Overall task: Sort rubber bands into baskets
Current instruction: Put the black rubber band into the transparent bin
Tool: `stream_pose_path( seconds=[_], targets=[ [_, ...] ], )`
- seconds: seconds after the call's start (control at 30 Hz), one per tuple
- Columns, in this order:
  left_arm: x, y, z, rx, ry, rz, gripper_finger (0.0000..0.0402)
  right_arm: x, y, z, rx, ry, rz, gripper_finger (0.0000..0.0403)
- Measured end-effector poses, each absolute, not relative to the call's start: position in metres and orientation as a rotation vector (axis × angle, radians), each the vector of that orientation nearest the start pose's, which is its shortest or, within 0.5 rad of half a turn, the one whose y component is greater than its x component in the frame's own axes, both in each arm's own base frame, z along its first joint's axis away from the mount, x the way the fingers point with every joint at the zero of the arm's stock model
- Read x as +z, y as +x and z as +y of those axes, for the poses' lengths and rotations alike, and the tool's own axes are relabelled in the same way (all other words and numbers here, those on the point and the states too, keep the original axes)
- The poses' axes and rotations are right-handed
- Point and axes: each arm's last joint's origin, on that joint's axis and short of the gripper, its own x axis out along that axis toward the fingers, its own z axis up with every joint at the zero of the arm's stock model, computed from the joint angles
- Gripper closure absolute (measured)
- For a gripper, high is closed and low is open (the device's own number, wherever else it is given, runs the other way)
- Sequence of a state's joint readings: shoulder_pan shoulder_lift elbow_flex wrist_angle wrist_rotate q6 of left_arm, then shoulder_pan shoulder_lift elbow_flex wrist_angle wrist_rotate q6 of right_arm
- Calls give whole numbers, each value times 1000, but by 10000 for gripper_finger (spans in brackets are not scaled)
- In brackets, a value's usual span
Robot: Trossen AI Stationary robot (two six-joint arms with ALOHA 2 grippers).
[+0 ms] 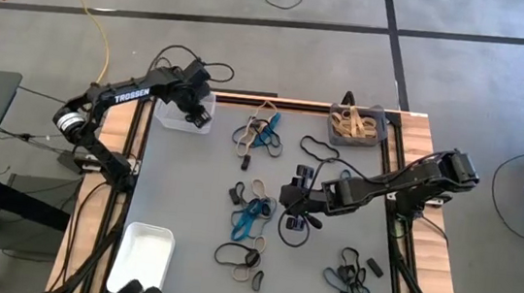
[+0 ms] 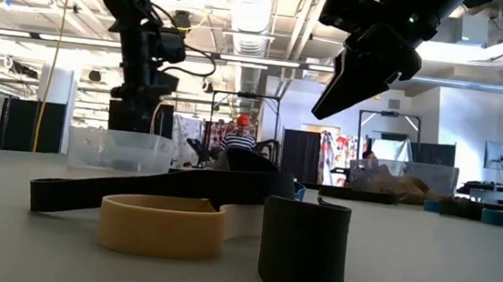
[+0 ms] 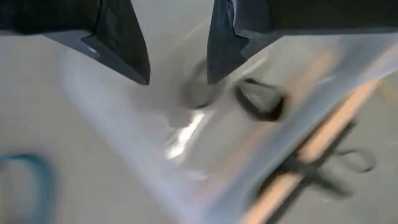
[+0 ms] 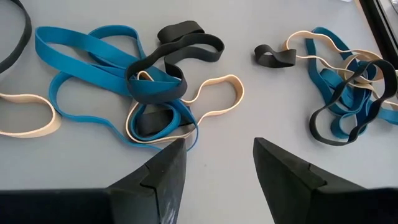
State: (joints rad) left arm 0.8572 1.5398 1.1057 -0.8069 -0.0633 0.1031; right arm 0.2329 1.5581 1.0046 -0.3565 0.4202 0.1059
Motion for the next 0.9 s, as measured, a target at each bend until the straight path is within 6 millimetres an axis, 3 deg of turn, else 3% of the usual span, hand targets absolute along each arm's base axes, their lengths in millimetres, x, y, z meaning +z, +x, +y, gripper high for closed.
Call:
stream_pose_path(
  seconds=[0.23, 0.6, 0.77, 0.9],
  targets=[
    [230, 233, 185, 535, -304, 1141, 251, 215, 309, 61, -219, -193, 849, 186],
    [235, 305, 95, 310, -75, 956, 251, 216, 309, 61, -219, -192, 847, 186],
    [209, 327, 71, 267, 5, 1006, 251, 215, 309, 61, -219, -191, 846, 186],
    [183, 336, 68, 277, 11, 1085, 252, 215, 309, 61, -219, -191, 848, 186]
  ],
)
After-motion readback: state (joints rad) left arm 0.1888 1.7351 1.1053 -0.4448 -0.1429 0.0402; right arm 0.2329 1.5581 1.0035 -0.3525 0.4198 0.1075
